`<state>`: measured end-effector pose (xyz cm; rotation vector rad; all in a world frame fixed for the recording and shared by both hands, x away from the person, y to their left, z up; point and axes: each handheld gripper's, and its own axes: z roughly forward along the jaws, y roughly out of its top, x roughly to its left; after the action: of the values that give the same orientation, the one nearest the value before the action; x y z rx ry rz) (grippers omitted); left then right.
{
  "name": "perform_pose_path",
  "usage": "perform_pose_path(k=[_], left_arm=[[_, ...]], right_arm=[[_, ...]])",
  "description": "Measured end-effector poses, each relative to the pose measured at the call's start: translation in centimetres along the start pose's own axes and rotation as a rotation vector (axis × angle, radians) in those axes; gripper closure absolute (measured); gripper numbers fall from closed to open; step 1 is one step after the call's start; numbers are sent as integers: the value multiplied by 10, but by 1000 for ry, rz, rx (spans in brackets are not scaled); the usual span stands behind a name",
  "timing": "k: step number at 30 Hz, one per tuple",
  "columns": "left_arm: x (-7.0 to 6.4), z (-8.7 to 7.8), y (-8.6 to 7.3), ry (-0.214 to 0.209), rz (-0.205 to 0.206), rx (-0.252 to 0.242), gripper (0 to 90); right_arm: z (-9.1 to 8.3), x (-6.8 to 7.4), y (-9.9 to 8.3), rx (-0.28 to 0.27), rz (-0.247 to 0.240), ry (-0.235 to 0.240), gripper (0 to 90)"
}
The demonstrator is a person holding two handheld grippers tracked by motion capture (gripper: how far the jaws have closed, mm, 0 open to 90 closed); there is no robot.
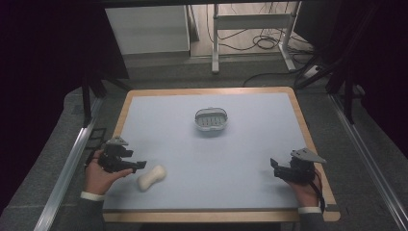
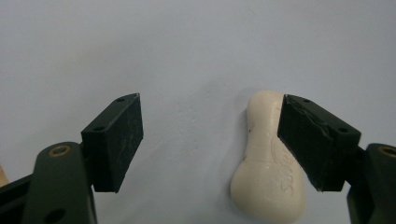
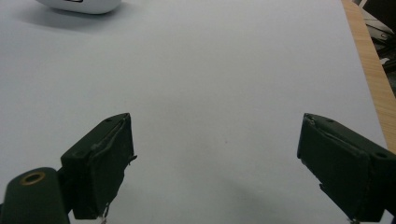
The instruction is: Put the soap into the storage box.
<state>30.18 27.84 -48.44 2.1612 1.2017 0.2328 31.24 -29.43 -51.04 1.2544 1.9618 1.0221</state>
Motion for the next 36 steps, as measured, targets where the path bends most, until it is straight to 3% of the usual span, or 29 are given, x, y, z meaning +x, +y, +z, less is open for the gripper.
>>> perform_pose_path(k=[23, 36], left_arm=[[-20, 15, 6, -38, 65, 81, 249], [-35, 26, 0, -21, 109, 142, 253]], right_arm=[[-1, 1, -1, 4, -3, -1, 105], [-1, 1, -1, 4, -6, 1, 106]])
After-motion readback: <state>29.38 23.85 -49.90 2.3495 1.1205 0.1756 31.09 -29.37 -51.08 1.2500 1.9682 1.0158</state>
